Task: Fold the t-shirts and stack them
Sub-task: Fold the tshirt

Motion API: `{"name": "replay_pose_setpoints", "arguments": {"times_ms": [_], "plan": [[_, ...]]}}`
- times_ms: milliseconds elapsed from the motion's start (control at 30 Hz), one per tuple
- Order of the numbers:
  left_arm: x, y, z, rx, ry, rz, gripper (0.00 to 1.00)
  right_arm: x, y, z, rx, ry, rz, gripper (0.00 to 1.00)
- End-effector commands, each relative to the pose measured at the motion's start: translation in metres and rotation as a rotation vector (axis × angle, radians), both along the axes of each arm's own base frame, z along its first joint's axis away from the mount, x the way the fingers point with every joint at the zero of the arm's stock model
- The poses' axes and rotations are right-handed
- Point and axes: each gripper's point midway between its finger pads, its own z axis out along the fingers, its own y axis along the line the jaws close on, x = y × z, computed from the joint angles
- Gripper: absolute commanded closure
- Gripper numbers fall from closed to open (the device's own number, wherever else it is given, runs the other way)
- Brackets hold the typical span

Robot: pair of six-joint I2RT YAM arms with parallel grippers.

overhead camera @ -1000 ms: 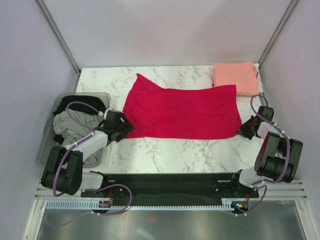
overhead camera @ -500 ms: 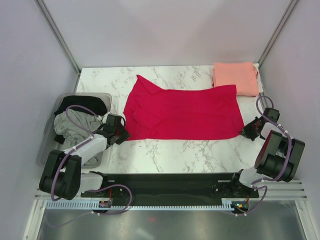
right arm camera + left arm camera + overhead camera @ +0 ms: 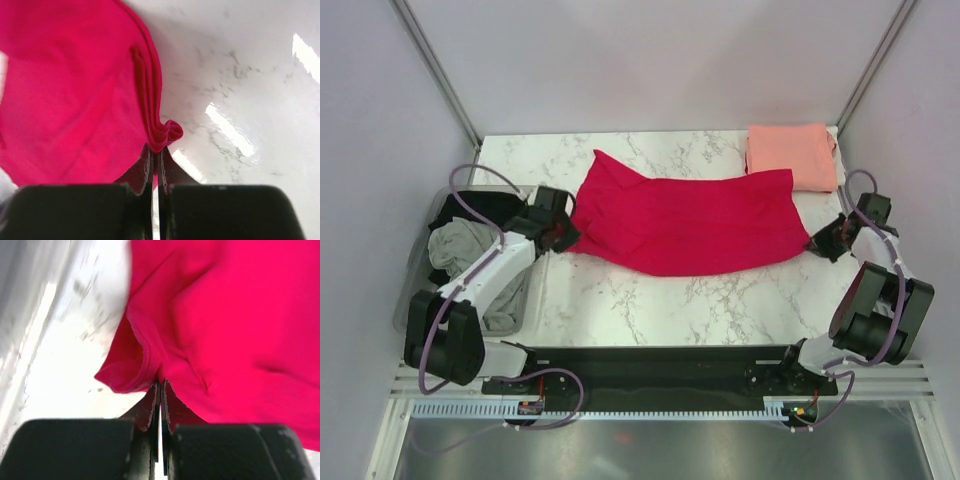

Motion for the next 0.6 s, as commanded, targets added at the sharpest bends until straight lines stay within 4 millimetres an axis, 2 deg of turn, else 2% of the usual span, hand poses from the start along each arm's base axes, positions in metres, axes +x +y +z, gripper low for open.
{"name": "replay_pose_setpoints", "arguments": {"times_ms": [0,33,67,100,133,167,200,233,267,333,367,400,433,467,567], "plan": [[0.008,0.019,0.093,0.088,-0.174,0.002,0.98,0.015,-0.013,0.077,-0.08,-0.13,-0.036,1.0],[0.004,0.022,0.099,0.091,-0.181,0.008,0.98,0.01,-0.011,0.087,-0.086,-0.146,-0.04,1.0],[-0.003,0.025,0.1,0.093,-0.176,0.019,0.98,0.005,-0.009,0.087,-0.083,-0.143,-0.046,1.0],[-0.014,0.026,0.099,0.073,-0.181,0.023,0.98,-0.001,-0.008,0.084,-0.081,-0.136,-0.051,1.0],[-0.021,0.027,0.095,0.062,-0.176,0.022,0.98,-0.014,-0.003,0.071,-0.067,-0.104,-0.055,1.0],[-0.035,0.028,0.073,0.06,-0.128,0.023,0.98,-0.022,0.0,0.062,-0.048,-0.086,-0.055,1.0],[-0.045,0.027,0.071,0.032,-0.134,0.015,0.98,-0.031,-0.003,0.053,-0.031,-0.068,-0.071,1.0],[-0.053,0.027,0.062,0.021,-0.119,0.015,0.98,-0.044,0.002,0.036,-0.002,-0.029,-0.069,1.0],[-0.069,0.026,0.039,0.002,-0.064,0.007,0.98,-0.052,-0.002,0.03,-0.003,-0.018,-0.071,1.0],[-0.084,0.025,0.033,-0.034,-0.077,0.0,0.98,-0.066,0.0,0.017,0.006,0.015,-0.071,1.0],[-0.097,0.026,0.017,-0.042,-0.045,0.005,0.98,-0.072,0.0,0.014,0.007,0.022,-0.078,1.0],[-0.102,0.025,0.018,-0.067,-0.063,0.001,0.98,-0.081,0.005,0.006,0.021,0.043,-0.082,1.0],[-0.108,0.024,0.013,-0.08,-0.06,-0.002,0.98,-0.084,0.005,0.009,0.015,0.029,-0.093,1.0],[-0.115,0.025,0.002,-0.091,-0.036,0.008,0.96,-0.087,0.007,0.008,0.016,0.03,-0.107,1.0],[-0.124,0.019,0.003,-0.122,-0.035,0.002,0.89,-0.095,0.006,0.008,0.004,0.032,-0.137,1.0]]}}
